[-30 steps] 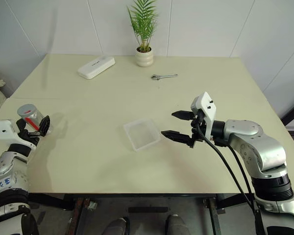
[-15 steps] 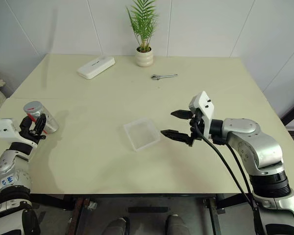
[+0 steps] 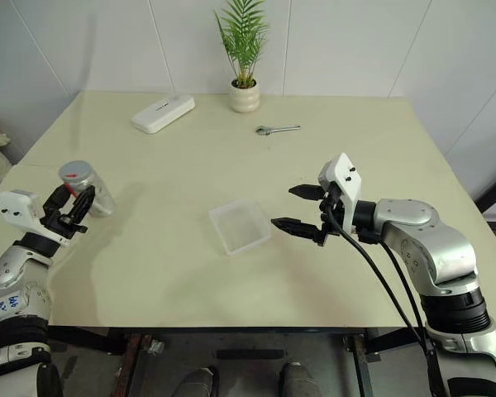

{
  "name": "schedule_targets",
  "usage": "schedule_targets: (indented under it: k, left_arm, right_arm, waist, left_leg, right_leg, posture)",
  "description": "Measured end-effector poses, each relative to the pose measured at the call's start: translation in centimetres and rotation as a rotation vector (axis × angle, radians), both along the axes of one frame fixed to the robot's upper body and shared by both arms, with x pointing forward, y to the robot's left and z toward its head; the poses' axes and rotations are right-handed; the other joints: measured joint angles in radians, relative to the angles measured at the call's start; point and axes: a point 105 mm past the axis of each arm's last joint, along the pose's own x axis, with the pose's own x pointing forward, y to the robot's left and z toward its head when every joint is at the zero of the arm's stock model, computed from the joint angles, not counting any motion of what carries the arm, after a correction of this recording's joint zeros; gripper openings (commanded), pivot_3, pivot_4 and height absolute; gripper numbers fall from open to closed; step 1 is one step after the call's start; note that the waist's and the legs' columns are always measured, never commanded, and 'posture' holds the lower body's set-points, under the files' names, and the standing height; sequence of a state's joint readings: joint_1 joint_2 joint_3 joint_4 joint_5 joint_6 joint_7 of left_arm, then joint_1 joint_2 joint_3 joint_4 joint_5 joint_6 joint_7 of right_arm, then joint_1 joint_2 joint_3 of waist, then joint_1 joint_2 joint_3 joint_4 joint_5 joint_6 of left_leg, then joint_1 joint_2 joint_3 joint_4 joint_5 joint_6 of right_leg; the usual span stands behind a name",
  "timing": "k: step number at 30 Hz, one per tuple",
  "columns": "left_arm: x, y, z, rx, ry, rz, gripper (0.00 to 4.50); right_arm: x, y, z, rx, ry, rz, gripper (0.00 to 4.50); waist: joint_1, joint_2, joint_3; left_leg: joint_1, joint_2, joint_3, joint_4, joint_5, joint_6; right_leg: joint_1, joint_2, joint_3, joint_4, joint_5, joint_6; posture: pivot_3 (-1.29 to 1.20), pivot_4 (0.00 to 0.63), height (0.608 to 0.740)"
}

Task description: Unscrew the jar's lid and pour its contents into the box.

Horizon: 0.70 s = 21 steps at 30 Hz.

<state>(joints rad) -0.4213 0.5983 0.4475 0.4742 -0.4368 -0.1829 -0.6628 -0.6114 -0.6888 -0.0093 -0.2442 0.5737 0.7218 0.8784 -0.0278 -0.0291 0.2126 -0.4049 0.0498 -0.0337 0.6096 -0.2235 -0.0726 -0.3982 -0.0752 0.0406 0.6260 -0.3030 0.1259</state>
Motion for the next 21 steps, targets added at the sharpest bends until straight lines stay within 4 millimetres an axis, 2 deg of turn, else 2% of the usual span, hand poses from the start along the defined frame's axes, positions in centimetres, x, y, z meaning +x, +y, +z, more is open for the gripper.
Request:
schedule_targets:
  k: [6,9,13,21]
  left_arm:
    - [-0.4,-4.7,1.3,0.038,0.013,-0.268,1.94]
    - [0.1,-7.3,1.8,0.039,0.052,-0.412,1.94]
    - [0.5,-9.9,2.7,0.071,0.056,-0.556,1.94]
    - [0.6,-10.1,2.1,0.063,0.079,-0.591,1.94]
  right_arm:
    - [-0.4,2.4,1.1,0.091,-0.034,-0.017,4.5]
    - [-1.0,4.7,2.5,0.172,-0.065,-0.015,4.5]
    - [-1.5,6.2,3.7,0.239,-0.094,-0.06,4.5]
    - [-1.1,6.0,3.5,0.239,-0.082,-0.119,4.5]
  waist:
    - [-0.001,0.0,0.0]
    - [0.0,0.0,0.0]
    - [0.001,0.0,0.0]
    - [-0.001,0.0,0.0]
  left_leg:
    - [0.0,0.0,0.0,0.0,0.0,0.0]
    - [0.0,0.0,0.0,0.0,0.0,0.0]
    - [-0.001,0.0,0.0,0.0,0.0,0.0]
    - [-0.002,0.001,0.001,-0.001,-0.001,0.002]
  right_leg:
    - [0.0,0.001,0.001,0.0,0.0,0.0]
    - [0.0,0.001,0.0,0.001,0.0,0.0]
    - [0.0,0.001,0.0,0.0,0.0,0.0]
    - [-0.004,0.002,0.002,0.001,0.0,-0.001]
  posture:
    - [0.0,0.15,0.74]
    - [0.0,0.15,0.74]
    - [0.0,0.15,0.74]
    - [0.0,0.15,0.74]
